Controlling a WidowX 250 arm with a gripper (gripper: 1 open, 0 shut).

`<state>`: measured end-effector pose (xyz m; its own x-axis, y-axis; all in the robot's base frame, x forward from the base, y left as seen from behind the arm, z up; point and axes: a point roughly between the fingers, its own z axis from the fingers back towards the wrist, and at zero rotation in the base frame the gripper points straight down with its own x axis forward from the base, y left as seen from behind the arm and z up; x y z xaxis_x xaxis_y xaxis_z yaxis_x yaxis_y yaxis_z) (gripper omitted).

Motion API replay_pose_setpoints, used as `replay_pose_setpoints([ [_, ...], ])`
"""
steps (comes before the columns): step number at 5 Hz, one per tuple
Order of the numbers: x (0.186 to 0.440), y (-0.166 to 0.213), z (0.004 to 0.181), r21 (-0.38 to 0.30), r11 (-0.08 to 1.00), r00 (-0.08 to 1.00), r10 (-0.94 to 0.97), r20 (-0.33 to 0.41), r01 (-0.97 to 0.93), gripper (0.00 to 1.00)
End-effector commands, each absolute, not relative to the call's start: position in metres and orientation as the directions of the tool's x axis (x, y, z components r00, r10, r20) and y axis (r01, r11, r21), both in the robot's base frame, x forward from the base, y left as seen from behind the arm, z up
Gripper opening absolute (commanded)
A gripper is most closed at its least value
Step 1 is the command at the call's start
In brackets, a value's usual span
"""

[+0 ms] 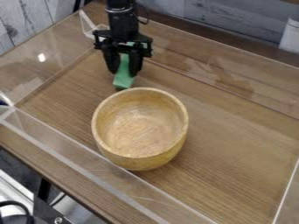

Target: Remove the green block from inside the brown bowl and put it on the table

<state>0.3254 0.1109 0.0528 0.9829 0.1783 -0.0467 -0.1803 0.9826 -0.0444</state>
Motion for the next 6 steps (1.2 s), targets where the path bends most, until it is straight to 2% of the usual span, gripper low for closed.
replay_pose_setpoints([
  [1,0.338,0.110,0.072,-0.036,0.986,0.986,0.164,0.017,-0.163,0.00],
  [6,0.345,0.098,0.089,-0.061,0.990,0.991,0.132,0.040,-0.129,0.00],
])
